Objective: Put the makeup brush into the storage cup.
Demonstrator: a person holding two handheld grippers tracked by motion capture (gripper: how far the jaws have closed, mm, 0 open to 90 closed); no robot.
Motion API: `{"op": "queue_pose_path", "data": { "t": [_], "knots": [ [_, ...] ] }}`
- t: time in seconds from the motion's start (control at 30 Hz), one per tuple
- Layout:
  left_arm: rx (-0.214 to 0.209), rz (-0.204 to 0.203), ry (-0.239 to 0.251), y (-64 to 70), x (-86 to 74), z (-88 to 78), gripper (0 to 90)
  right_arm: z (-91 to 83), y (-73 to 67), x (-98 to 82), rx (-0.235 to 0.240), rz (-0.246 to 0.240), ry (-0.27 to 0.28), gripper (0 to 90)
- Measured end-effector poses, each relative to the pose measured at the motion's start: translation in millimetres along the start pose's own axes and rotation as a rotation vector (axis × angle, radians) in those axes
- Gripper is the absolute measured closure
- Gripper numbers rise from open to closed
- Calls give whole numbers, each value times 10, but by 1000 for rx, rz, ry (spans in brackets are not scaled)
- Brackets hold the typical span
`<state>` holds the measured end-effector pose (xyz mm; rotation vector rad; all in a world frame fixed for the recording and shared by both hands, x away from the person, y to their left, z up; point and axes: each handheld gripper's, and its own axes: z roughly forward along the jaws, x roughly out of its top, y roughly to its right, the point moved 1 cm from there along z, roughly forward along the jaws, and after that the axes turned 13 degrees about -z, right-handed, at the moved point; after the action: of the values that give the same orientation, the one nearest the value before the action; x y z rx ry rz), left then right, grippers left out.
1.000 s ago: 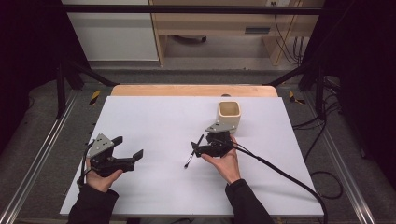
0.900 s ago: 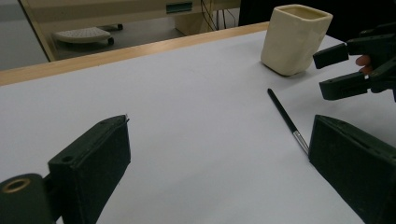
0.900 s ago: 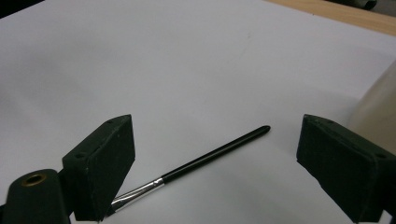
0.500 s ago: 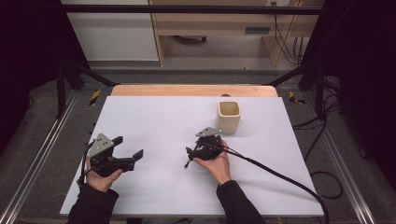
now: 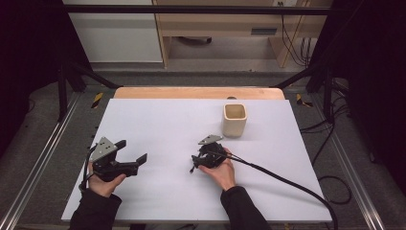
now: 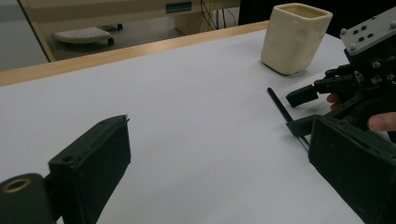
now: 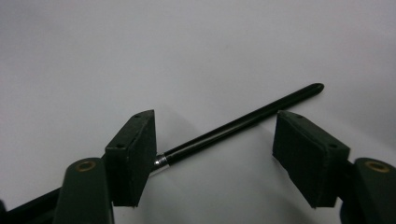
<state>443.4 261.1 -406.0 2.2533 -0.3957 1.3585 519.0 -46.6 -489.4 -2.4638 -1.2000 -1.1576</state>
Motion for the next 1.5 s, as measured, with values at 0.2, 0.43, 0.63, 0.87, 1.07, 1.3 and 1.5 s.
{"op": "queue_pose_path", "data": {
  "t": [0.2, 0.43, 0.63, 0.87, 1.07, 1.3, 1.5],
  "knots": [
    [0, 0, 0, -3, -1, -2, 54, -13, -7, -2, 13, -13, -7, 419],
    [1, 10, 0, 6, -1, -4, 54, -49, -12, -1, 25, -34, -18, 538],
    [1, 11, 3, 5, 6, -14, 54, -74, -12, 4, 32, -34, -35, 606],
    [2, 14, 4, 9, 8, -18, 54, -103, -13, 6, 30, -57, -50, 660],
    [2, 14, 2, 12, 6, -19, 54, -115, -3, 2, 28, -46, -65, 675],
    [1, 14, 2, 16, 4, -15, 54, -129, -3, -8, 19, -37, -72, 704],
    [1, 15, 2, 18, 3, -16, 54, -160, 11, -14, 8, -29, -96, 736]
  ]
}}
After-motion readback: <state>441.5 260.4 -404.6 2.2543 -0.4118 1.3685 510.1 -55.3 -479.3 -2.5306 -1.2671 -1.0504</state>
